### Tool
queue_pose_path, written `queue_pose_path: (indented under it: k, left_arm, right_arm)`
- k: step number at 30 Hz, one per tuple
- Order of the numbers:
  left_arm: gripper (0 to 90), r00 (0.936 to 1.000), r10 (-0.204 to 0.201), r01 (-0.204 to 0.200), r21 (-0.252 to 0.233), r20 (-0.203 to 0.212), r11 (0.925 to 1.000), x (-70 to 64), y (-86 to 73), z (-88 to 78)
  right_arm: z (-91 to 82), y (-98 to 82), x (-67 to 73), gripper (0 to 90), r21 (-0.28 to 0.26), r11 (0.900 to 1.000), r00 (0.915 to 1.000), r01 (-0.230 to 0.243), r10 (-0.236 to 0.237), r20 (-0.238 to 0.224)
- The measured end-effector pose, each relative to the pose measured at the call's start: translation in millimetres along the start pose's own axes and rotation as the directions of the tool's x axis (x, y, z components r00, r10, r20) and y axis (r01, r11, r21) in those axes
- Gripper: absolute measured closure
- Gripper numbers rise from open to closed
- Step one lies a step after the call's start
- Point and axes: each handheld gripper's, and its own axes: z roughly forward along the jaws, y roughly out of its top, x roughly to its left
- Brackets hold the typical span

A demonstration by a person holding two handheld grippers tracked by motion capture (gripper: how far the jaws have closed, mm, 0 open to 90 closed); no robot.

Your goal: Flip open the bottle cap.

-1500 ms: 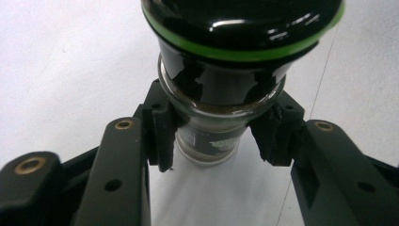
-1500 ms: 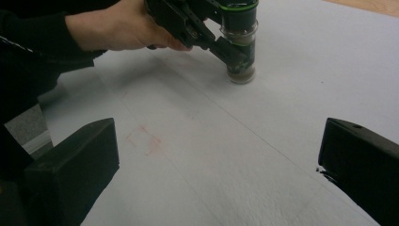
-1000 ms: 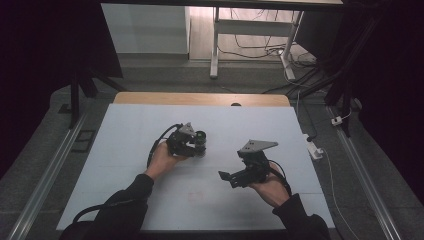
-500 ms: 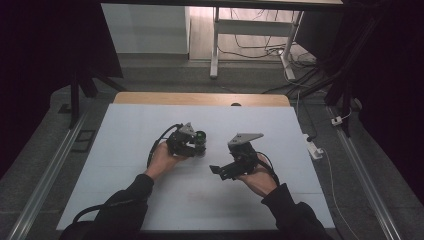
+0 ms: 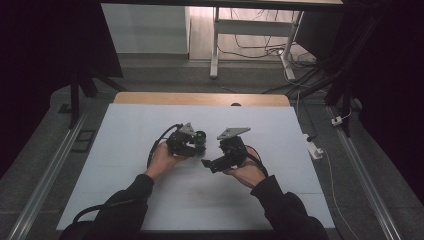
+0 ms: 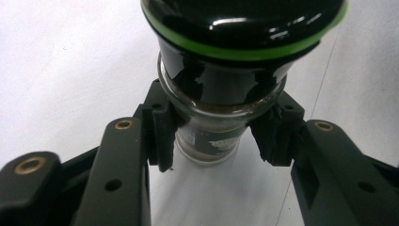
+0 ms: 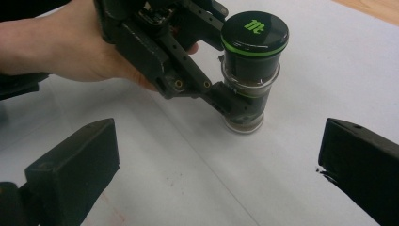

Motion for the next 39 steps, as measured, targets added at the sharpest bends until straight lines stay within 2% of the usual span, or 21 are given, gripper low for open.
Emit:
queue_pose_path:
  k: [9, 11, 15, 16, 17, 18, 19, 20, 24, 25, 26, 29, 36, 39]
  left_arm:
    - [54.0, 1.0, -0.001, 0.001, 0.001, 0.001, 1.0, 0.1, 0.0, 0.0]
    - [54.0, 1.0, -0.001, 0.001, 0.002, 0.0, 1.0, 0.0, 0.1, 0.0]
    - [54.0, 1.0, -0.003, 0.003, 0.003, -0.002, 1.0, -0.3, 0.3, 0.1]
    - [54.0, 1.0, -0.003, 0.003, 0.003, -0.002, 1.0, -0.2, 0.3, 0.1]
    - [54.0, 1.0, -0.004, 0.004, 0.003, -0.002, 1.0, -0.3, 0.3, 0.1]
    - [54.0, 1.0, -0.004, 0.004, 0.003, -0.002, 1.0, -0.3, 0.3, 0.1]
    - [54.0, 1.0, -0.004, 0.004, 0.003, -0.002, 1.0, -0.4, 0.4, 0.1]
    - [54.0, 1.0, -0.004, 0.004, 0.003, -0.002, 1.0, -0.4, 0.4, 0.1]
    - [54.0, 1.0, -0.003, 0.003, 0.004, -0.003, 1.0, -0.4, 0.3, 0.1]
    - [54.0, 1.0, -0.005, 0.005, 0.003, -0.002, 1.0, -0.5, 0.3, 0.2]
    - [54.0, 1.0, -0.005, 0.005, 0.002, -0.002, 1.0, -0.5, 0.2, 0.2]
    - [54.0, 1.0, -0.009, 0.009, -0.001, -0.002, 1.0, -0.8, 0.2, 0.5]
    - [54.0, 1.0, -0.006, 0.006, 0.003, -0.002, 1.0, -0.6, 0.5, 0.3]
    - [54.0, 1.0, -0.005, 0.005, 0.005, -0.003, 1.0, -0.6, 0.5, 0.2]
  right_arm:
    - [13.8, 3.0, -5.5, 0.3, 0.028, 1.0, 1.0, 0.001, -0.001, 0.003]
    - [13.7, 3.3, -6.6, 6.2, 0.024, 1.0, 1.0, 0.004, -0.004, 0.003]
    - [13.2, 4.8, -9.7, 24.4, 0.02, 1.0, 0.9997, 0.005, -0.004, -0.022]
    - [13.1, 5.3, -10.1, 27.8, 0.018, 1.0, 0.9997, 0.011, -0.01, -0.023]
    - [13.1, 6.6, -9.9, 37.2, 0.016, 1.0, 0.9996, 0.023, -0.023, -0.014]
    - [12.9, 7.1, -9.7, 42.2, 0.012, 1.0, 0.9995, 0.028, -0.028, -0.012]
    - [12.9, 7.1, -9.7, 42.2, 0.012, 1.0, 0.9995, 0.028, -0.028, -0.012]
    - [12.4, 7.7, -9.9, 48.4, 0.006, 0.999, 0.9993, 0.037, -0.037, -0.008]
    - [12.4, 11.0, -11.0, 66.0, 0.013, 0.998, 0.9978, 0.058, -0.057, -0.034]
    - [12.3, 12.2, -11.6, 74.7, 0.007, 0.998, 0.9974, 0.054, -0.054, -0.048]
    - [12.3, 12.2, -11.6, 74.7, 0.007, 0.998, 0.9974, 0.054, -0.054, -0.048]
    - [13.3, 13.7, -12.0, 88.2, -0.001, 0.998, 0.996, 0.065, -0.065, -0.062]
    - [21.8, 17.3, -13.8, 89.8, 0.018, 1.0, 0.9961, 0.021, -0.02, -0.087]
    - [25.1, 18.1, -15.4, 89.8, 0.012, 1.0, 0.9966, 0.018, -0.017, -0.081]
